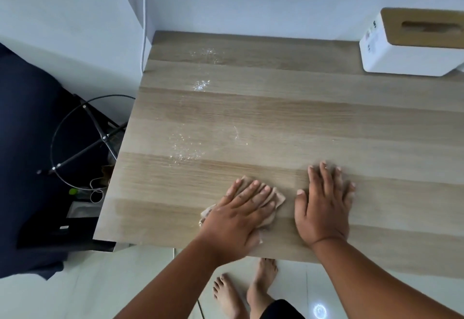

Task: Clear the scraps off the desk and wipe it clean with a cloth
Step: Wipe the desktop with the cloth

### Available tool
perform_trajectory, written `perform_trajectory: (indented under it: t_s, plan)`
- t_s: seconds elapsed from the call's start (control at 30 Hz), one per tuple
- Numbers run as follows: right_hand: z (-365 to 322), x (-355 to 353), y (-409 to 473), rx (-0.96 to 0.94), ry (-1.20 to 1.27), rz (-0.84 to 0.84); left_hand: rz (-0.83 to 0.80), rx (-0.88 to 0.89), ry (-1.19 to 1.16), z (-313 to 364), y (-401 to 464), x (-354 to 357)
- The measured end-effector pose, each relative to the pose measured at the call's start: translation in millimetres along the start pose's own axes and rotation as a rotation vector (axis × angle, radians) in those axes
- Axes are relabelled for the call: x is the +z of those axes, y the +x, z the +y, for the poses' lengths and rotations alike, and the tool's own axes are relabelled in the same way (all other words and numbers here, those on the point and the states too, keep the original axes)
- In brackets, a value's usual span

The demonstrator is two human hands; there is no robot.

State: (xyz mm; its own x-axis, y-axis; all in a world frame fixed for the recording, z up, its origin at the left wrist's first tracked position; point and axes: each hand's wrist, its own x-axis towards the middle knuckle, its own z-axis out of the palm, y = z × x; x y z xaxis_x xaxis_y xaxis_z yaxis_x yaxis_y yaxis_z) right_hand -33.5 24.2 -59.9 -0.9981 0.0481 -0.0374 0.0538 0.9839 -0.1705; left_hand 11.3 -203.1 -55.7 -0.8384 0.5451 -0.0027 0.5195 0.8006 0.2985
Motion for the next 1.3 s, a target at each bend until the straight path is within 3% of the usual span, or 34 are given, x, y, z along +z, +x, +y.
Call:
perform_trajectory:
  t_s: [0.1, 0.2, 0.4, 0.53, 0.63, 0.83, 1.07, 1.2, 1.3]
  plan:
    - [0.1, 1.0, 0.3, 0.001, -0.003, -0.004, 0.044, -0.055, 0.003, -23.3, -36.6, -4.7]
    - [-0.3, 2.6, 0.7, -0.003, -0.009, 0.004, 0.061, -0.219, 0.013, -46.6, -47.1, -10.7]
    - [2.7, 4.9, 0.7, -0.003, -0.012, 0.001, 0.023, -0.495, 0.029, -32.7, 24.1, -6.3]
    - [4.4, 5.8, 0.1, -0.003, -0.007, 0.020, -0.068, -0.283, 0.018, -6.0, 69.1, 0.3]
    - [3.5, 4.8, 0.2, -0.015, -0.009, 0.019, -0.049, -0.117, 0.011, 8.2, 58.6, 3.3]
    - [-3.6, 0.0, 3.2, 0.010, -0.014, 0.063, 0.092, -0.103, -0.051, -12.0, -20.5, -2.1]
    - [-22.6, -3.0, 32.1, 0.040, 0.094, 0.168, 0.158, -0.464, -0.041, -81.4, -114.6, -24.3]
    - [-34.3, -1.0, 43.8, 0.052, 0.102, 0.134, 0.149, -0.862, -0.047, -120.2, -119.7, -42.8]
    - [-35.1, 2.3, 45.4, 0.046, 0.070, 0.125, 0.162, -0.994, -0.045, -142.6, -100.1, -52.2]
